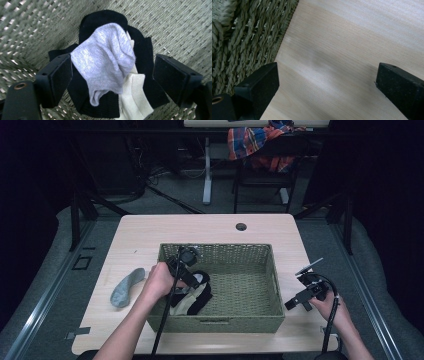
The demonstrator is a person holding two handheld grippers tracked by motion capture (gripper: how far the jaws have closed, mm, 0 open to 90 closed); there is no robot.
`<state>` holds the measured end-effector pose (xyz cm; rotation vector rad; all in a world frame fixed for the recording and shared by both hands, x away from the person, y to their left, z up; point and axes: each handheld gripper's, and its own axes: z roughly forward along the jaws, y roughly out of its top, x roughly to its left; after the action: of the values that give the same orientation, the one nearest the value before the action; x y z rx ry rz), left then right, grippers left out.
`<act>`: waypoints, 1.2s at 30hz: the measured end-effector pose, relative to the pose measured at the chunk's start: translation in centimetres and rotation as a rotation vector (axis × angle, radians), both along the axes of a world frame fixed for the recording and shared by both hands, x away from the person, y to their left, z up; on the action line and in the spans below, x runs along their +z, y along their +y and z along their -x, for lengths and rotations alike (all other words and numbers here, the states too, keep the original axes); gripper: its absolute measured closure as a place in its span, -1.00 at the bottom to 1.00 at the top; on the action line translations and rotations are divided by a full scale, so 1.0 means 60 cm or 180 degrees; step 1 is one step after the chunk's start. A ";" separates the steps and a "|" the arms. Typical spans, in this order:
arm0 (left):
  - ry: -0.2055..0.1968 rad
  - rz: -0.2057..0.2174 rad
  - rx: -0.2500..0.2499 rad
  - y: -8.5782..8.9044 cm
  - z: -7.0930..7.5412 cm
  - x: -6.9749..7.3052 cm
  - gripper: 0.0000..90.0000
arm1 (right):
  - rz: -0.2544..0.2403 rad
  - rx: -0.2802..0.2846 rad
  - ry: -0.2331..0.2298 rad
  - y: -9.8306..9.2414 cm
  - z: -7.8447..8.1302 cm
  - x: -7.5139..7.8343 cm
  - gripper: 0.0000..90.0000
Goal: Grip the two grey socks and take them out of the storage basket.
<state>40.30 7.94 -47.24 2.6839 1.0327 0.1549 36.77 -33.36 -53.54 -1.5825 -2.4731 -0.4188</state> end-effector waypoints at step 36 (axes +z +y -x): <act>-0.0106 0.0130 -0.0092 0.024 0.014 0.026 0.76 | -0.0019 -0.0022 -0.0023 0.000 0.000 -0.001 -0.90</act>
<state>39.48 9.40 -45.66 2.6491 0.9761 0.1706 36.75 -33.37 -53.62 -1.5904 -2.4701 -0.4334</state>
